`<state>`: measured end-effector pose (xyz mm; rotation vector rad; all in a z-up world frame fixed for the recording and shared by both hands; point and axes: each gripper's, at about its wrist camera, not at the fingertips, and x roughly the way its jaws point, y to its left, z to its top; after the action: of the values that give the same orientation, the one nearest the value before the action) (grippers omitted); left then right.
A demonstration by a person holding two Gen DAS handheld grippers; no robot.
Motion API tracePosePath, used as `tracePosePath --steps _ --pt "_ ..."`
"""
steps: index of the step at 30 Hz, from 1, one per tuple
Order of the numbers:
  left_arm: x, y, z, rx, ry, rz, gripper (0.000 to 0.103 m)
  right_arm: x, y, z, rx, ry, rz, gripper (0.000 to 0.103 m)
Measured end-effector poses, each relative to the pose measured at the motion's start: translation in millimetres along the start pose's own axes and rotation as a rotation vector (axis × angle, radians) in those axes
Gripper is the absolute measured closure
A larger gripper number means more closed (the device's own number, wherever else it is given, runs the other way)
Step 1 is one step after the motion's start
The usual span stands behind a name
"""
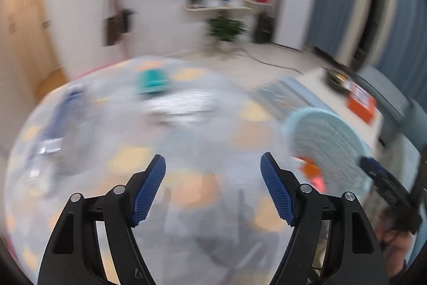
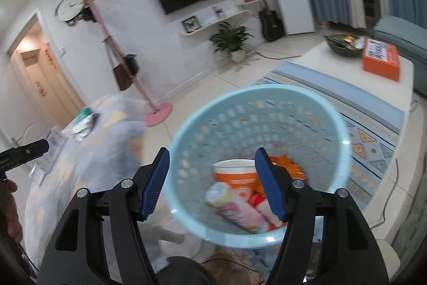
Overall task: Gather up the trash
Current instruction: 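Carry the yogurt bottle and pink pouch over the basket and release both, then grasp the blue milk carton with the left tool while the right tool grasps the clear water bottle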
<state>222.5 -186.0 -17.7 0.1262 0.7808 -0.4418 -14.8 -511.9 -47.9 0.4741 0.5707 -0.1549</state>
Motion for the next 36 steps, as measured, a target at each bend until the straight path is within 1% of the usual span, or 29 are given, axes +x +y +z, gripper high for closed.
tracePosePath --steps 2,3,4,5,6,8,11,12,13,15,17,18,19,20,21,22,23,24,26,27,28,29,31,33,36 --pt "-6 39 3 -0.061 -0.02 0.068 0.031 3 19 -1 -0.024 0.007 0.028 0.039" --pt "-10 60 5 -0.086 -0.038 0.122 0.03 5 32 -2 -0.04 0.012 0.049 0.039" --pt "-13 77 6 -0.101 -0.057 0.157 0.027 6 41 -3 -0.05 0.016 0.064 0.039" --pt "-13 93 8 -0.112 -0.07 0.178 0.027 7 50 -4 -0.06 0.02 0.077 0.039" --pt "-9 113 11 -0.134 -0.065 0.199 0.027 7 58 -5 -0.068 0.021 0.087 0.039" --pt "-3 137 14 -0.153 -0.048 0.207 0.027 7 75 -7 -0.082 0.016 0.103 0.039" --pt "9 149 21 -0.157 -0.038 0.174 0.027 8 97 -9 -0.108 0.025 0.125 0.039" --pt "17 149 25 -0.141 -0.025 0.16 0.027 7 105 -10 -0.124 0.026 0.128 0.039" --pt "21 147 26 -0.127 -0.016 0.161 0.027 6 110 -10 -0.134 0.026 0.129 0.039" --pt "32 141 27 -0.07 -0.003 0.194 0.027 4 121 -10 -0.155 0.025 0.127 0.039" --pt "43 130 27 0.007 0.01 0.268 0.027 2 128 -9 -0.166 0.021 0.126 0.039" --pt "44 123 20 0.034 0.016 0.284 0.027 1 133 -8 -0.173 0.018 0.126 0.039" --pt "45 121 19 0.043 0.025 0.274 0.027 0 135 -7 -0.177 0.016 0.126 0.039" --pt "45 120 16 0.043 0.041 0.243 0.028 0 138 -6 -0.184 0.015 0.128 0.039" --pt "47 120 12 0.036 0.049 0.206 0.035 0 141 -6 -0.191 0.016 0.13 0.039" --pt "50 123 9 0.03 0.062 0.195 0.057 2 147 -5 -0.203 0.022 0.132 0.039" --pt "54 124 5 0.027 0.087 0.189 0.06 3 150 -4 -0.209 0.025 0.135 0.039" --pt "53 127 0 0.014 0.087 0.172 0.063 4 154 -3 -0.216 0.028 0.14 0.039" --pt "46 132 -6 -0.017 0.09 0.12 0.063 9 167 -3 -0.241 0.038 0.148 0.039" --pt "36 134 -10 -0.037 0.088 0.08 0.064 11 176 -2 -0.258 0.042 0.152 0.039" --pt "30 135 -14 -0.049 0.08 0.064 0.063 14 182 -2 -0.266 0.046 0.157 0.038" --pt "13 136 -20 -0.069 0.055 0.043 0.063 16 191 -1 -0.275 0.052 0.168 0.037" --pt "-10 135 -31 -0.086 0.009 0.026 0.063 20 208 1 -0.287 0.065 0.201 0.036" --pt "-42 135 -49 -0.097 -0.056 0.018 0.063 23 231 3 -0.309 0.072 0.246 0.036" --pt "-78 145 -76 -0.132 -0.129 0.042 0.063 29 265 4 -0.333 0.093 0.313 0.034"
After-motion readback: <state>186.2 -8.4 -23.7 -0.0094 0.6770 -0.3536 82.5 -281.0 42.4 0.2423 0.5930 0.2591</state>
